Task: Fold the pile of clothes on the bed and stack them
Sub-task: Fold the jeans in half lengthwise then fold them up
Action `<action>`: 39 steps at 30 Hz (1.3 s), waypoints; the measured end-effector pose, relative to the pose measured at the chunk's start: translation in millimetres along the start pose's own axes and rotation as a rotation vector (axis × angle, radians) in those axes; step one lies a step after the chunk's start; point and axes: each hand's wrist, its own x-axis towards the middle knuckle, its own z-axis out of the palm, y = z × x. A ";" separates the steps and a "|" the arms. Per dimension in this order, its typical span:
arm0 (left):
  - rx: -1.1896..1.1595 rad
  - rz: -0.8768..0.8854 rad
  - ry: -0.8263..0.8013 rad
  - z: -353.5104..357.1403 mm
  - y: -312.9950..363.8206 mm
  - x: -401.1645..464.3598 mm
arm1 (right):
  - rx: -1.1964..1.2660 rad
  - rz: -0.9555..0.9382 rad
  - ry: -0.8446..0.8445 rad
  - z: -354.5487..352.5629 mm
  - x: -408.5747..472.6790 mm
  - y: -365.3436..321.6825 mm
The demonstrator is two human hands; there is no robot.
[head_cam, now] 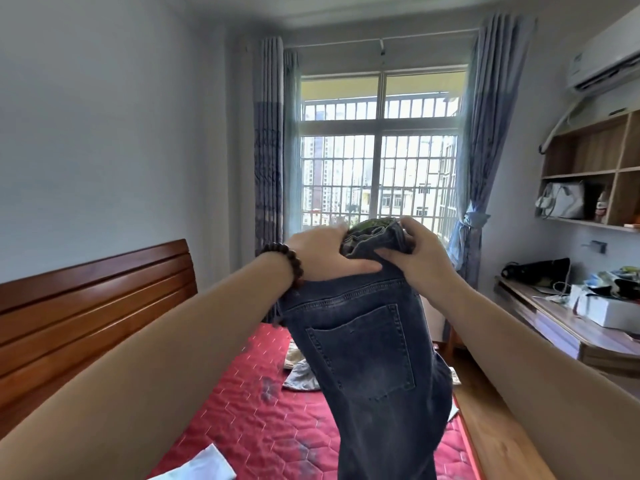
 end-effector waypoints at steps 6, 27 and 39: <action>-0.114 0.109 0.104 15.1 -11.5 15.1 | 0.103 0.092 -0.023 -3.8 -13.1 19.6; 0.065 0.215 0.131 -42.5 -35.9 28.7 | -0.122 0.522 -0.577 -20.7 -78.0 113.9; 0.034 0.166 -0.005 -34.8 -23.4 11.5 | 0.354 0.221 0.042 12.4 -14.7 13.0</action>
